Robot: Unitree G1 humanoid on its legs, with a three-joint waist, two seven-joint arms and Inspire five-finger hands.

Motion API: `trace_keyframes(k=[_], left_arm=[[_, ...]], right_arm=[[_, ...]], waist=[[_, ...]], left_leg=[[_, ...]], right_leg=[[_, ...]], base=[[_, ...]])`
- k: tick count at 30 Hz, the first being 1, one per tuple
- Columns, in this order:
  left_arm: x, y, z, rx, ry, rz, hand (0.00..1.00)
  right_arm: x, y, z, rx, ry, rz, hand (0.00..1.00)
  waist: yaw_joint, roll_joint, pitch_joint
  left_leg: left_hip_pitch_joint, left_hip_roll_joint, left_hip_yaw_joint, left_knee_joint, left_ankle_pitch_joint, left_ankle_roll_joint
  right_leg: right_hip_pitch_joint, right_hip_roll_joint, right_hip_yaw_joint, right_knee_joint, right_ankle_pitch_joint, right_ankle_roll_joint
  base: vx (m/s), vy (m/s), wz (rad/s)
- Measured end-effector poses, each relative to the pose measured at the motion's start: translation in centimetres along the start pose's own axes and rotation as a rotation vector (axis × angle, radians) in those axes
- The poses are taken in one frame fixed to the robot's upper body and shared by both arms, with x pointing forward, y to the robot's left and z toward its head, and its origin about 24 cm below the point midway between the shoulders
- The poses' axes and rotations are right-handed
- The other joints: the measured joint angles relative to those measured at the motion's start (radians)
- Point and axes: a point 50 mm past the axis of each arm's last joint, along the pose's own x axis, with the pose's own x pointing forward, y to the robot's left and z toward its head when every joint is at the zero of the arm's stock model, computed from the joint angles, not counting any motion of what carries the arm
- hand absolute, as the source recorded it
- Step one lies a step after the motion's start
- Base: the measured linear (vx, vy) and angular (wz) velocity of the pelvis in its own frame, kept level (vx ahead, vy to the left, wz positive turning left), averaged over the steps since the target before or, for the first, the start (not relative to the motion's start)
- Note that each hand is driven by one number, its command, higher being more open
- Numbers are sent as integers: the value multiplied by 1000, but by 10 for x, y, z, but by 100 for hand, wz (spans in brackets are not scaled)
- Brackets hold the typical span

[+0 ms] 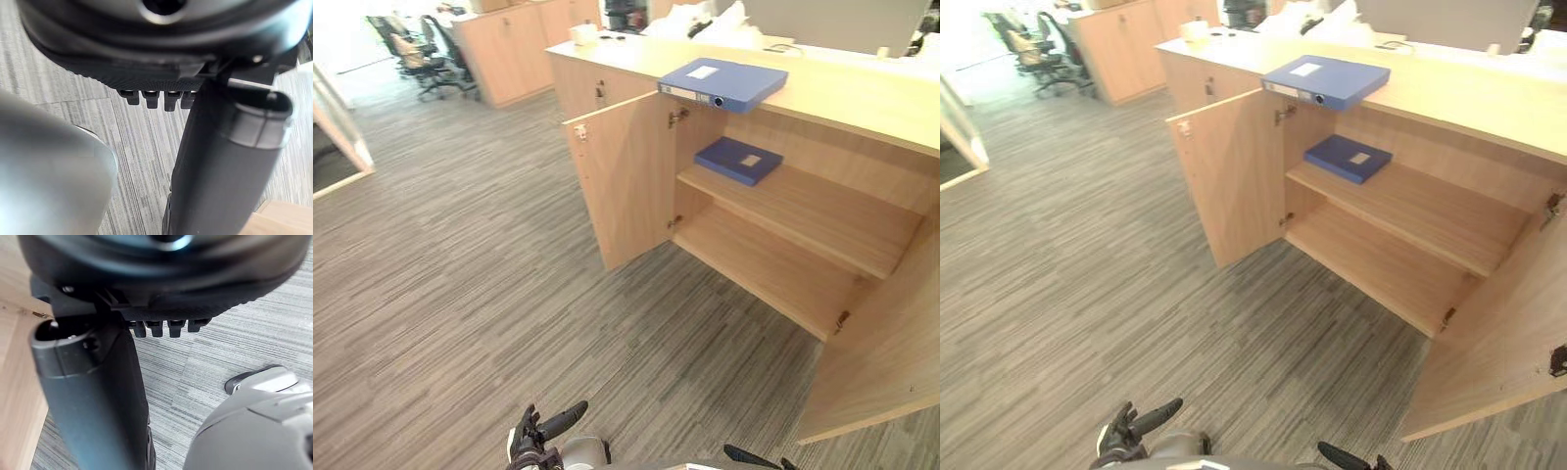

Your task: Walk over to the cabinet, pick up the folder, carry it to the office cabinet, place the folder inside the office cabinet, then close the office cabinet door

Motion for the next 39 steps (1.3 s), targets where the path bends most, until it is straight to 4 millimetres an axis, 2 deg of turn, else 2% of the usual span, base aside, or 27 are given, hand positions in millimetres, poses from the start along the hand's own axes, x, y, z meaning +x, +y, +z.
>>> trace_keyframes(k=[1,2,4,5,6,7,8,9,10,11,12,15,17,18,19,20,21,22,23,24,26,28,29,32,35,38,39], left_arm=[[0,0,-2,-10,9,8,100],[0,6,-4,-44,20,33,100],[0,15,-6,-63,29,76,100],[0,17,-6,-66,34,85,100],[0,16,-7,-62,43,84,100],[0,15,-10,-55,52,81,100],[-1,13,-15,-34,71,70,100],[-1,11,-16,-18,74,59,100],[-1,11,-15,4,72,51,100],[0,10,-14,22,69,45,100],[2,5,-10,77,65,19,100],[7,-3,-2,102,57,-4,100],[9,-11,4,99,42,-21,100],[10,-16,7,98,34,-33,100],[9,-21,5,101,40,-46,100],[8,-29,3,95,43,-63,100],[5,-37,-2,92,54,-84,100],[5,-38,-3,98,57,-97,100],[5,-37,-2,92,55,-94,100],[5,-35,2,72,38,-80,100],[6,-31,7,52,16,-65,100],[6,-31,10,52,0,-71,100],[6,-33,12,51,-10,-80,100],[7,-35,19,44,-32,-81,100],[8,-33,24,20,-55,-65,100],[9,-35,28,1,-72,-65,100],[9,-36,28,-1,-68,-66,100]], right_arm=[[0,-1,0,-1,1,-4,100],[0,2,-1,1,6,3,100],[-1,9,2,26,3,26,100],[-1,18,8,48,-6,52,100],[-1,25,12,70,-10,70,100],[-1,27,15,93,-16,84,100],[-1,23,20,75,-47,82,100],[-1,22,21,63,-56,78,100],[-1,23,21,48,-63,78,100],[-1,25,21,47,-65,82,100],[-2,28,24,44,-77,94,100],[-2,34,32,55,-98,117,100],[-2,36,37,70,-117,125,100],[-2,34,34,72,-111,122,100],[-1,29,32,87,-100,111,100],[1,19,29,84,-87,88,100],[2,9,22,80,-62,62,100],[2,5,14,87,-28,51,100],[2,5,13,85,-25,51,100],[2,4,11,80,-20,51,100],[1,7,10,58,-16,61,100],[1,8,7,26,-12,68,100],[1,9,9,9,-19,74,100],[2,18,21,5,-49,94,100],[1,31,31,4,-75,122,100],[-1,38,32,7,-88,137,100],[-2,37,30,6,-83,135,100]], waist=[[1,6,-8],[7,-1,-26],[10,-38,-59],[18,-48,-63],[31,-48,-62],[32,-42,-64],[26,-29,-73],[21,-22,-78],[16,-23,-91],[11,-26,-92],[-1,-29,-89],[-15,-32,-57],[-22,-39,-30],[-22,-56,-24],[-23,-59,-18],[-29,-32,-21],[-34,-9,-24],[-51,1,-20],[-51,2,-20],[-46,6,-16],[-44,1,-12],[-43,-4,-10],[-37,-5,-10],[0,-11,-4],[10,-20,5],[17,-25,8],[19,-18,4]], left_leg=[[1,-5,-15,-13,18,5],[-10,-20,14,31,68,-27],[9,-62,106,50,12,15],[55,-83,174,25,-3,38],[134,-104,249,-34,-4,56],[176,-116,272,-65,-3,62],[250,-133,313,-129,-1,70],[293,-142,336,-170,-1,73],[332,-151,360,-213,-1,74],[355,-153,370,-231,0,75],[382,-144,383,-260,0,78],[433,-120,406,-305,-5,83],[466,-109,406,-326,-19,68],[481,-117,393,-325,-35,44],[502,-110,374,-323,-50,31],[507,-84,357,-318,-61,32],[501,-57,341,-260,-71,17],[428,10,324,-63,-96,-40],[406,26,320,-6,-97,-55],[314,88,299,236,-90,-128],[221,150,294,516,-82,-152],[160,171,313,620,-76,-132],[118,171,329,617,-76,-95],[44,163,346,480,-77,-44],[17,139,278,245,-63,-21],[-19,104,180,29,28,0],[-25,87,154,-41,112,15]], right_leg=[[10,-11,17,-6,-13,23],[15,-51,41,-2,-27,57],[-45,-138,35,74,0,113],[-111,-195,29,196,25,98],[-192,-250,14,356,68,39],[-220,-274,-9,420,88,16],[-262,-315,-77,533,116,-40],[-294,-335,-125,594,126,-58],[-335,-344,-171,644,122,-51],[-351,-340,-190,650,116,-41],[-397,-303,-228,644,77,-21],[-485,-206,-266,608,38,-21],[-519,-170,-307,544,40,-28],[-513,-167,-316,450,67,-62],[-496,-168,-334,459,38,-116],[-472,-150,-360,452,11,-112],[-440,-136,-394,445,-26,-109],[-384,-103,-432,411,-42,-122],[-372,-93,-437,399,-44,-125],[-322,-42,-442,345,-42,-132],[-237,16,-438,269,-34,-146],[-157,51,-425,190,-28,-151],[-126,67,-403,152,-23,-150],[-77,78,-306,90,-8,-135],[-21,64,-242,58,-5,-107],[42,38,-208,15,-20,-53],[69,33,-198,-2,-33,-28]], base=[[558,543,-70],[474,521,-80],[443,517,-105],[411,486,-151],[451,556,-144],[386,505,-129],[267,379,-89],[239,316,-90],[183,200,-63],[297,167,-66],[249,55,-49],[222,-70,-39],[205,-160,-4],[171,-204,29],[311,-320,40],[407,-327,54],[552,-428,69],[412,-312,58],[395,-339,19],[217,-168,-19],[361,-227,-38],[321,-161,-36],[287,-95,-61],[348,-14,-93],[297,88,-78],[404,228,-42],[557,403,-30]])
